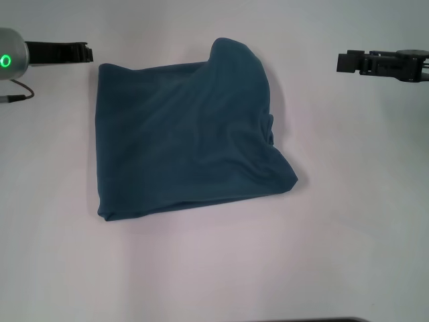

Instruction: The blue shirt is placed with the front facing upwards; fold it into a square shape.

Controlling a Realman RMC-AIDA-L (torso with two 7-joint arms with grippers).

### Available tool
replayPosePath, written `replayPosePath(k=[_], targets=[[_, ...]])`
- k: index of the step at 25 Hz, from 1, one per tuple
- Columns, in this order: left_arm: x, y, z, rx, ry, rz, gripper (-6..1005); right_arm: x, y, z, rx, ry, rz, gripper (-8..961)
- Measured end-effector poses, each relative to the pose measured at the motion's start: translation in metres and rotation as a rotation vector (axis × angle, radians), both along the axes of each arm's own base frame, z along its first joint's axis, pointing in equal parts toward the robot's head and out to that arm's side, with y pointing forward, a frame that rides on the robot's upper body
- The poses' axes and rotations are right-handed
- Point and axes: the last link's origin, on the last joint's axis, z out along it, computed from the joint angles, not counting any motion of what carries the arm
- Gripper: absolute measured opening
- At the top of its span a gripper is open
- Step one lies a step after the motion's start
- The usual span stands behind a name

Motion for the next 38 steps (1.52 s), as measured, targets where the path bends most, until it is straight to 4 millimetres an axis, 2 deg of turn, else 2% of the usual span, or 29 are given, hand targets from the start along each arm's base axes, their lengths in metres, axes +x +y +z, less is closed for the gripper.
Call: replayPosePath(k=[4,11,17,20,30,36,38], targets=[[0.004,-0.002,-0.006,-0.032,0.028,-0.042,57,0.001,0.000,0.000,0.001,-0.001,-0.002,710],[0.005,-0.002,-0.007,-0.055,-0.016,-0.019,73,0.001,0.000,0.001,0.002,-0.005,-0.003,710],[0.004,-0.002,-0.013,-0.051,-0.015,-0.006,289,0.001,0.000,0.001,0.001,-0.004,-0.003,711],[0.004,-0.001,-0.016,-0.050,-0.015,0.002,528,0.001,0.000,0.000,0.000,-0.003,-0.004,711],[0.005,0.002,-0.023,-0.054,-0.009,0.004,706,0.002,-0.001,0.000,-0.002,0.000,-0.005,711],[0.007,0.001,-0.030,-0.092,0.014,-0.007,708,0.003,-0.002,0.000,-0.002,-0.001,-0.008,711],[0.008,0.001,-0.031,-0.099,0.026,-0.010,649,0.003,-0.002,0.000,-0.002,-0.001,-0.008,711]])
